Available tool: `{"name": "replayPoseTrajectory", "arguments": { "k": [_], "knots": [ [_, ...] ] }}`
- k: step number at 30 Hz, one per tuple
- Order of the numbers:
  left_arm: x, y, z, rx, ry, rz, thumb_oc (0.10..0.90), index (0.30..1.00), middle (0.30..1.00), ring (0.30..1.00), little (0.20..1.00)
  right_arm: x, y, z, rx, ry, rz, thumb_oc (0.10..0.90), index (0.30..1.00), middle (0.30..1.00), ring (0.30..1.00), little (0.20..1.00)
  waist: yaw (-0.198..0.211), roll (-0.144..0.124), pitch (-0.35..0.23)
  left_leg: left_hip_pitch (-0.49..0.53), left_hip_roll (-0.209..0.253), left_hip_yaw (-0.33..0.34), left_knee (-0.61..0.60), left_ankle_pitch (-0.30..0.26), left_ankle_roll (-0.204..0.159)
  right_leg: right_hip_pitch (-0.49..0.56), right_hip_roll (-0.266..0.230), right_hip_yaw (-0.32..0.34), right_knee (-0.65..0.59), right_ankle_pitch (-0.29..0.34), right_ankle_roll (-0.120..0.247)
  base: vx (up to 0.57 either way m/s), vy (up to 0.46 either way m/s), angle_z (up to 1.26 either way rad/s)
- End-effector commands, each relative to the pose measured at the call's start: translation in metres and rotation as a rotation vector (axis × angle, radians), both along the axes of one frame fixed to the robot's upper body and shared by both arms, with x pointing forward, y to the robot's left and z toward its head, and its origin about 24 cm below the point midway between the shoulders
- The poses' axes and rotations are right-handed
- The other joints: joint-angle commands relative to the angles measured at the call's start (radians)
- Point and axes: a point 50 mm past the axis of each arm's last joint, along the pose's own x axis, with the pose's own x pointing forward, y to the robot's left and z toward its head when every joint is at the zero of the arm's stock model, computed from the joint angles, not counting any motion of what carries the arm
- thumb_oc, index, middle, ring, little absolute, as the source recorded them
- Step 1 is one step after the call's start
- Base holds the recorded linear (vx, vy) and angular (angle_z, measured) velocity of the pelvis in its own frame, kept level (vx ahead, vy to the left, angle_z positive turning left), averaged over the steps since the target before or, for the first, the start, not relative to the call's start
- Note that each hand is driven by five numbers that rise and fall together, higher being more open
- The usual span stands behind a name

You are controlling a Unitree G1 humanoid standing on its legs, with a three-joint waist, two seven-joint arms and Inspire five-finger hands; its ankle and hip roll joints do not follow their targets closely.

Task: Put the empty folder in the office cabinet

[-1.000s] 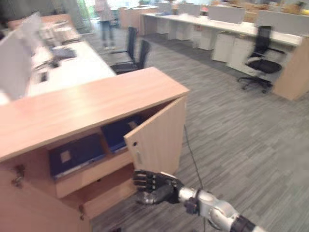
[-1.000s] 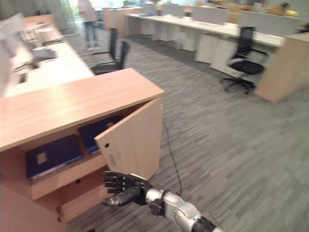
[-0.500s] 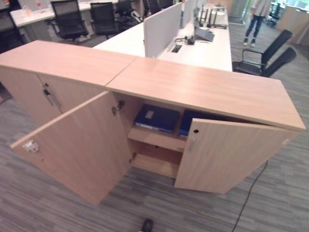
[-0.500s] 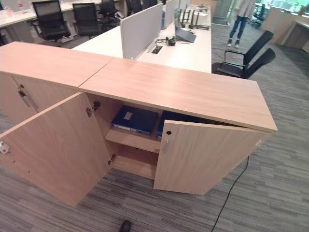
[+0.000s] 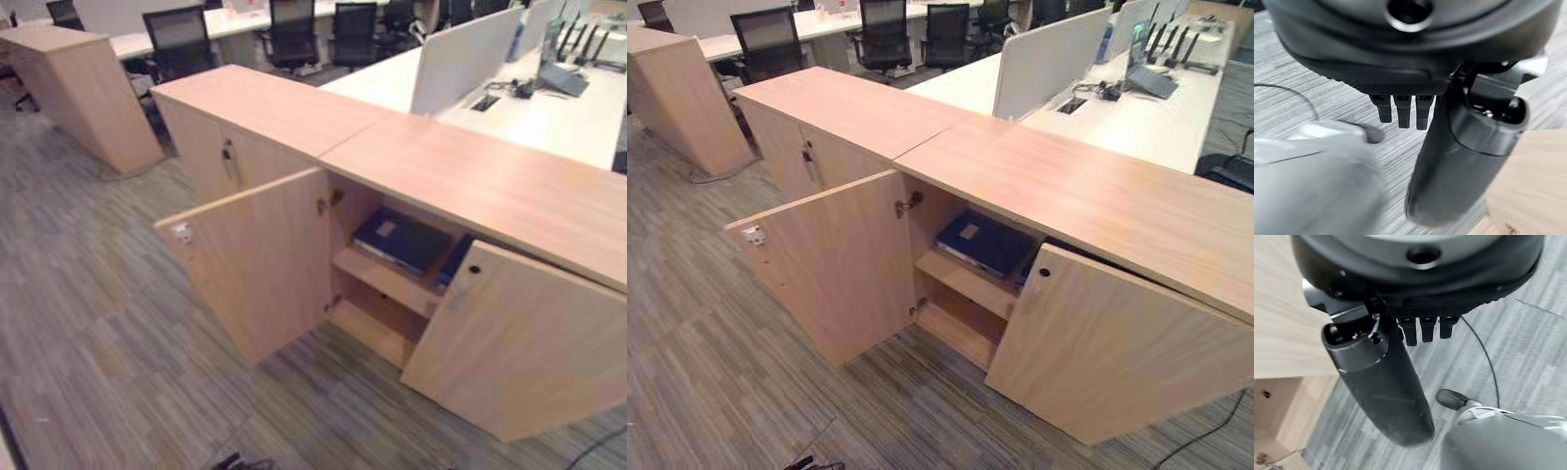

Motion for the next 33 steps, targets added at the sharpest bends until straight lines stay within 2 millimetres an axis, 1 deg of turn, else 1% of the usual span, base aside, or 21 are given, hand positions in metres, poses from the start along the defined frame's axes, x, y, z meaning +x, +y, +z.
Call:
{"name": "replayPoseTrajectory", "arguments": {
  "k": [1, 4, 6, 7, 9, 10, 12, 13, 16, 17, 18, 19, 20, 21, 22, 23, 24, 25, 26, 31, 33],
  "knots": [
    [0.051, 0.045, 0.038, 0.184, -0.229, -0.008, 0.800, 0.900, 0.900, 0.900, 0.900, 0.009, -0.015, 0.006, -0.050, -0.047, -0.076, 0.800, 0.900, 0.900, 0.900, 0.900, 0.020, -0.038, -0.016, -0.070, 0.031, 0.015, 0.008, 0.050, 0.005, 0.012, -0.051, 0.138, -0.004, -0.070, 0.098, 0.02, 0.104, 0.34],
    [0.070, 0.066, 0.063, 0.273, -0.340, -0.034, 0.800, 0.900, 0.900, 0.900, 0.900, 0.000, -0.021, 0.006, -0.057, -0.034, -0.120, 0.800, 0.900, 0.900, 0.900, 0.900, 0.032, -0.029, -0.026, -0.044, 0.062, 0.028, -0.067, 0.084, -0.009, 0.016, -0.052, 0.120, -0.015, -0.061, 0.112, 0.01, 0.141, 0.01],
    [0.082, 0.075, 0.079, 0.333, -0.393, -0.055, 0.800, 0.900, 0.900, 0.900, 0.900, -0.002, -0.026, 0.007, -0.063, -0.037, -0.150, 0.800, 0.900, 0.900, 0.900, 0.900, 0.030, -0.024, -0.026, -0.058, 0.073, 0.019, -0.096, 0.106, -0.016, 0.002, -0.065, 0.116, -0.020, -0.048, 0.122, -0.01, 0.230, 0.07],
    [0.085, 0.082, 0.085, 0.399, -0.376, -0.109, 0.800, 0.900, 0.900, 0.900, 0.900, -0.003, -0.029, 0.007, -0.065, -0.036, -0.161, 0.800, 0.900, 0.900, 0.900, 0.900, 0.026, -0.021, -0.027, -0.062, 0.073, 0.002, -0.105, 0.107, -0.017, -0.003, -0.072, 0.120, -0.027, -0.039, 0.129, 0.04, 0.259, 0.13],
    [0.090, 0.090, 0.094, 0.527, -0.329, -0.267, 0.800, 0.900, 0.900, 0.900, 0.900, -0.012, -0.032, 0.007, -0.064, -0.021, -0.182, 0.800, 0.900, 0.900, 0.900, 0.900, 0.012, -0.006, -0.041, -0.045, 0.061, -0.016, -0.115, 0.075, -0.012, -0.004, -0.087, 0.131, -0.037, -0.022, 0.150, 0.11, 0.298, 0.13],
    [0.091, 0.093, 0.097, 0.563, -0.313, -0.294, 0.800, 0.900, 0.900, 0.900, 0.900, -0.018, -0.034, 0.007, -0.062, -0.003, -0.197, 0.800, 0.900, 0.900, 0.900, 0.900, 0.008, 0.000, -0.050, -0.042, 0.053, -0.014, -0.111, 0.067, -0.011, -0.001, -0.100, 0.133, -0.041, -0.015, 0.160, 0.14, 0.376, 0.11],
    [0.098, 0.099, 0.106, 0.630, -0.308, -0.351, 0.800, 0.900, 0.900, 0.900, 0.900, -0.028, -0.040, 0.008, -0.067, 0.027, -0.230, 0.800, 0.900, 0.900, 0.900, 0.900, 0.001, 0.009, -0.066, -0.038, 0.017, -0.008, -0.102, 0.038, 0.006, 0.000, -0.146, 0.144, -0.043, 0.005, 0.181, 0.13, 0.395, 0.03],
    [0.101, 0.104, 0.111, 0.664, -0.305, -0.364, 0.800, 0.900, 0.900, 0.900, 0.900, -0.030, -0.042, 0.008, -0.066, 0.033, -0.238, 0.800, 0.900, 0.900, 0.900, 0.900, -0.001, 0.013, -0.069, -0.032, -0.002, -0.002, -0.095, 0.018, 0.014, 0.002, -0.166, 0.154, -0.042, 0.011, 0.191, 0.10, 0.414, -0.03],
    [0.122, 0.114, 0.132, 0.749, -0.336, -0.391, 0.800, 0.900, 0.900, 0.900, 0.900, -0.032, -0.044, 0.009, -0.052, 0.030, -0.249, 0.800, 0.900, 0.900, 0.900, 0.900, -0.016, 0.015, -0.076, -0.021, -0.065, 0.021, -0.083, -0.021, 0.048, -0.014, -0.231, 0.188, -0.029, 0.041, 0.222, 0.07, 0.341, -0.17],
    [0.123, 0.113, 0.132, 0.750, -0.336, -0.392, 0.800, 0.900, 0.900, 0.900, 0.900, -0.032, -0.044, 0.009, -0.051, 0.029, -0.249, 0.800, 0.900, 0.900, 0.900, 0.900, -0.015, 0.014, -0.078, -0.024, -0.067, 0.022, -0.083, -0.019, 0.049, -0.017, -0.232, 0.189, -0.030, 0.044, 0.223, 0.06, 0.321, -0.27],
    [0.140, 0.118, 0.148, 0.815, -0.362, -0.414, 0.800, 0.900, 0.900, 0.900, 0.900, -0.029, -0.044, 0.009, -0.049, 0.018, -0.242, 0.800, 0.900, 0.900, 0.900, 0.900, -0.027, 0.014, -0.086, -0.015, -0.100, 0.039, -0.093, -0.031, 0.067, -0.030, -0.262, 0.206, -0.021, 0.060, 0.240, 0.04, 0.219, -0.25],
    [0.140, 0.118, 0.149, 0.816, -0.364, -0.415, 0.800, 0.900, 0.900, 0.900, 0.900, -0.029, -0.044, 0.009, -0.048, 0.018, -0.243, 0.800, 0.900, 0.900, 0.900, 0.900, -0.025, 0.013, -0.086, -0.015, -0.102, 0.040, -0.094, -0.030, 0.068, -0.032, -0.263, 0.208, -0.020, 0.060, 0.241, 0.06, 0.292, -0.16],
    [0.148, 0.121, 0.157, 0.855, -0.367, -0.436, 0.800, 0.900, 0.900, 0.900, 0.900, -0.028, -0.042, 0.009, -0.042, 0.018, -0.231, 0.800, 0.900, 0.900, 0.900, 0.900, -0.031, 0.012, -0.090, -0.009, -0.117, 0.048, -0.104, -0.035, 0.076, -0.038, -0.276, 0.215, -0.016, 0.069, 0.248, 0.06, 0.230, -0.19],
    [0.163, 0.121, 0.171, 0.903, -0.383, -0.470, 0.800, 0.900, 0.900, 0.900, 0.900, -0.029, -0.040, 0.008, -0.032, 0.017, -0.225, 0.800, 0.900, 0.900, 0.900, 0.900, -0.039, 0.011, -0.098, 0.005, -0.145, 0.060, -0.114, -0.048, 0.091, -0.043, -0.297, 0.222, -0.013, 0.085, 0.263, 0.07, 0.281, -0.24],
    [0.170, 0.121, 0.179, 0.924, -0.399, -0.483, 0.800, 0.900, 0.900, 0.900, 0.900, -0.028, -0.039, 0.007, -0.026, 0.012, -0.220, 0.800, 0.900, 0.900, 0.900, 0.900, -0.045, 0.011, -0.101, 0.009, -0.152, 0.066, -0.115, -0.055, 0.096, -0.044, -0.306, 0.223, -0.013, 0.091, 0.270, 0.05, 0.206, -0.29],
    [0.171, 0.121, 0.179, 0.925, -0.400, -0.484, 0.800, 0.900, 0.900, 0.900, 0.900, -0.028, -0.039, 0.007, -0.026, 0.012, -0.221, 0.800, 0.900, 0.900, 0.900, 0.900, -0.043, 0.009, -0.101, 0.009, -0.153, 0.067, -0.115, -0.056, 0.097, -0.044, -0.307, 0.224, -0.013, 0.092, 0.271, 0.03, 0.107, -0.27],
    [0.178, 0.122, 0.186, 0.950, -0.404, -0.495, 0.800, 0.900, 0.900, 0.900, 0.900, -0.027, -0.037, 0.007, -0.022, 0.008, -0.213, 0.800, 0.900, 0.900, 0.900, 0.900, -0.048, 0.008, -0.104, 0.016, -0.164, 0.074, -0.115, -0.063, 0.102, -0.047, -0.314, 0.230, -0.014, 0.100, 0.276, 0.03, 0.126, -0.25],
    [0.189, 0.124, 0.198, 0.972, -0.426, -0.494, 0.800, 0.900, 0.900, 0.900, 0.900, -0.023, -0.035, 0.007, -0.015, -0.002, -0.189, 0.800, 0.900, 0.900, 0.900, 0.900, -0.057, 0.007, -0.107, 0.025, -0.175, 0.092, -0.115, -0.074, 0.111, -0.057, -0.325, 0.237, -0.012, 0.115, 0.287, 0.04, 0.145, -0.24],
    [0.193, 0.126, 0.202, 0.976, -0.427, -0.490, 0.800, 0.900, 0.900, 0.900, 0.900, -0.023, -0.035, 0.007, -0.014, -0.002, -0.176, 0.800, 0.900, 0.900, 0.900, 0.900, -0.062, 0.008, -0.111, 0.031, -0.178, 0.100, -0.115, -0.079, 0.114, -0.061, -0.329, 0.236, -0.010, 0.121, 0.290, 0.03, 0.120, -0.30],
    [0.224, 0.115, 0.230, 0.965, -0.518, -0.472, 0.800, 0.900, 0.900, 0.900, 0.900, -0.024, -0.038, 0.008, -0.019, 0.002, -0.165, 0.800, 0.900, 0.900, 0.900, 0.900, -0.080, 0.003, -0.118, 0.051, -0.190, 0.131, -0.115, -0.094, 0.125, -0.072, -0.341, 0.237, -0.004, 0.148, 0.305, 0.03, 0.038, -0.27],
    [0.232, 0.114, 0.239, 0.948, -0.529, -0.445, 0.800, 0.900, 0.900, 0.900, 0.900, -0.027, -0.041, 0.008, -0.022, 0.016, -0.172, 0.800, 0.900, 0.900, 0.900, 0.900, -0.089, 0.001, -0.123, 0.060, -0.192, 0.140, -0.115, -0.099, 0.127, -0.072, -0.344, 0.238, -0.006, 0.157, 0.311, 0.04, 0.014, -0.11]
  ]
}}
